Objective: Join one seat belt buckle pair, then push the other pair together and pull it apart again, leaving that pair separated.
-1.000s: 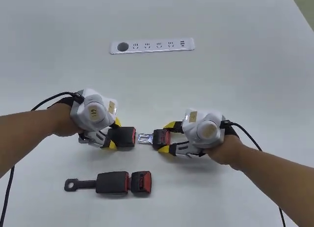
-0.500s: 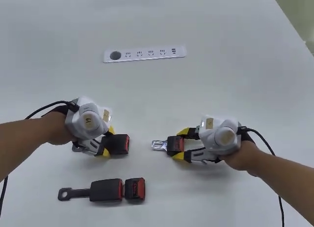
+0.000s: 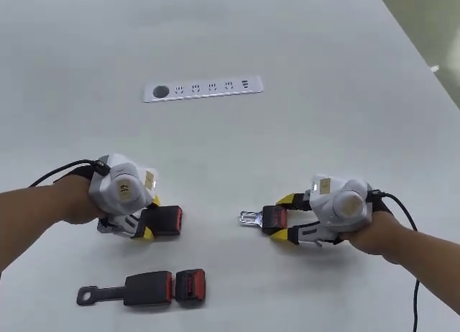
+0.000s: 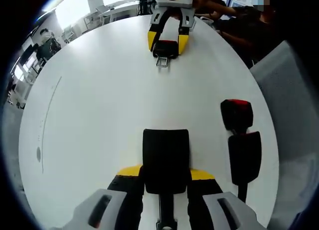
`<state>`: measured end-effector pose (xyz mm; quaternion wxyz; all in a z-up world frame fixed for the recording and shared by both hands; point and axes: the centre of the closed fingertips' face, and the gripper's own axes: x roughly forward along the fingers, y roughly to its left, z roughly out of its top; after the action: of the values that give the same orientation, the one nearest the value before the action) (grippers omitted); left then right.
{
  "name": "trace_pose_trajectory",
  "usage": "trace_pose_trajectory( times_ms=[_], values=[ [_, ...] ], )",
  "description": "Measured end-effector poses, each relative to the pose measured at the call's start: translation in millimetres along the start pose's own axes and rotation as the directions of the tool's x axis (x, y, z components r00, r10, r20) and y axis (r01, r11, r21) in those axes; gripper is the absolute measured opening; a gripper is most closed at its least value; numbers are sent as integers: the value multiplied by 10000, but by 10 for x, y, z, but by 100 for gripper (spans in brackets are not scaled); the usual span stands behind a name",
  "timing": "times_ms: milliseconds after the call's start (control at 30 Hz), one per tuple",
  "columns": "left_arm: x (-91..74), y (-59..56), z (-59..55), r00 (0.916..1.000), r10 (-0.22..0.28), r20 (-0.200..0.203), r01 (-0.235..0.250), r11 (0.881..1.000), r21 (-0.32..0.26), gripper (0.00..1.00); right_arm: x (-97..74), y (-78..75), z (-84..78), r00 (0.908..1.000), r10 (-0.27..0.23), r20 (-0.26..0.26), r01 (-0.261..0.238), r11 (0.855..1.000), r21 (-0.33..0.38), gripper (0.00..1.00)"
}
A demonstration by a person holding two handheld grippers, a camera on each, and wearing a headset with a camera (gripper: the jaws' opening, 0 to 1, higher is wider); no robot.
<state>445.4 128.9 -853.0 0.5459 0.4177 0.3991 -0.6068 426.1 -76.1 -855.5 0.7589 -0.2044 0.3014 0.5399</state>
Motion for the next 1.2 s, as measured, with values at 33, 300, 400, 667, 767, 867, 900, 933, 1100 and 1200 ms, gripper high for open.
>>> trace_pose_trajectory(
  times_ms=[33,300,400,667,767,867,900,933,1100,1200],
  values=[
    [3,6,0,9999,2,-117,-1,10000,72,35,11,10,11,10000,-8,-17,8,10000,-8,37],
    [-113,134,-119,9939,923,-602,-964,9929,-703,63,19,13,-31,9971,-543,-535,544,9985,8,77],
    [-235,185,-132,9901,1399,127,-1344,9698,-2037,63,-40,-44,50,9915,-1295,-111,1299,9901,534,76],
    [-636,199,-210,9254,3631,1083,-2752,8405,-4667,78,-207,-104,267,9507,-3000,788,2777,9364,2145,84],
    [-784,130,-207,8898,4322,1462,-2932,7872,-5425,80,-253,-76,329,9354,-3419,898,3081,9130,2673,86],
    [-924,20,-223,8519,4939,1745,-3030,7364,-6049,86,-304,-32,424,9173,-3816,1138,3324,8911,3089,88],
    [-929,26,-270,8440,5058,1782,-3066,7277,-6135,86,-315,5,446,9148,-3872,1154,3370,8888,3107,89],
    [-951,-1,-288,8371,5157,1822,-3093,7212,-6199,87,-320,34,465,9136,-3895,1167,3388,8879,3112,89],
    [-1109,-232,-306,7998,5632,2077,-2996,6744,-6749,89,-403,215,607,9005,-4136,1346,3544,8771,3242,91],
    [-1202,-324,-291,7586,5976,2598,-2694,6507,-7100,91,-441,336,661,9009,-4124,1351,3567,8810,3106,92]
  ],
)
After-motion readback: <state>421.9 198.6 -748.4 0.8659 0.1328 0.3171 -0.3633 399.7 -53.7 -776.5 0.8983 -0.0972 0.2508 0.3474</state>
